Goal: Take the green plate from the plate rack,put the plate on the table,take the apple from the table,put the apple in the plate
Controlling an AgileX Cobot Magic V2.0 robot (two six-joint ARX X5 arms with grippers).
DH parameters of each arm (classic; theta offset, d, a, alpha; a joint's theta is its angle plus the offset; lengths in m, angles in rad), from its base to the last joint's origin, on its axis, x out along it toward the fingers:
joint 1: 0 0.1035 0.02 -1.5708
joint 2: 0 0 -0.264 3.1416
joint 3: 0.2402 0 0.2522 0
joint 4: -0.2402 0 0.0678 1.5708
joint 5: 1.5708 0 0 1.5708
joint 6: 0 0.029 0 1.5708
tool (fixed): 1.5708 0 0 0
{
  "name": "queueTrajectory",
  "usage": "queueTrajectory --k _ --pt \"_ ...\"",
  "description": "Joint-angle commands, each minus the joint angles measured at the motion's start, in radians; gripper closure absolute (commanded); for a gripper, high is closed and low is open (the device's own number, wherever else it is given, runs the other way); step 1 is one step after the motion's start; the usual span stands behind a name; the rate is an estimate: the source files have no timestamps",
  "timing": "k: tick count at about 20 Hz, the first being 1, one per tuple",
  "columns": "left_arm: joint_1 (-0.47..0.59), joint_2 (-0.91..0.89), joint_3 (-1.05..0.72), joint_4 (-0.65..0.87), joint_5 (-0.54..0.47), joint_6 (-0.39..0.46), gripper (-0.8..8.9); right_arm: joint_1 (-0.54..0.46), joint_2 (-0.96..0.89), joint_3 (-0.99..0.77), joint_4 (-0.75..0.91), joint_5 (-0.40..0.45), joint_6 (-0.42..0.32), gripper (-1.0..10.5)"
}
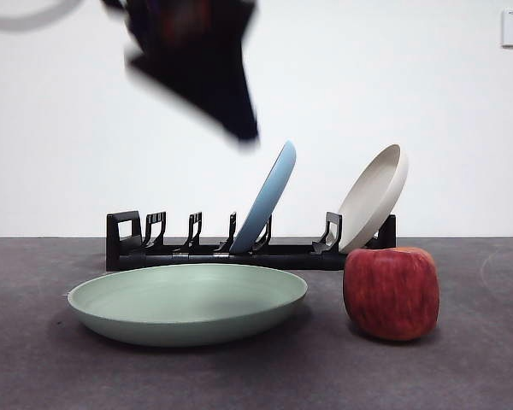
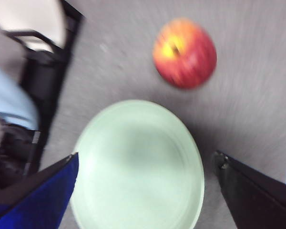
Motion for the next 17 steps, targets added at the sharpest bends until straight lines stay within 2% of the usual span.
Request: queueTrajectory --k 1,4,12,14,17 --pt "-0.003 -0.065 0.093 -0.085 0.049 -0.109 3.42 0.015 0.081 0.0 0.049 0.019 0.003 2.6" --pt "-0.003 -0.14 0.22 -0.196 0.127 -0.177 3.42 0.091 0.206 0.0 0.106 0.142 0.003 2.6" --pt "-0.003 -0.182 0.446 -0.488 0.314 -0.235 3.42 0.377 0.492 0.0 0.28 0.483 0.003 2.6" --pt "-0.003 -0.182 0.462 -0.537 0.333 -0.237 3.42 0.419 0.553 0.0 0.304 0.522 0.003 2.6" --pt "-0.003 -0.182 0.465 -0.583 0.333 -0.238 3.42 0.452 0.63 0.0 0.341 0.531 0.008 2.6"
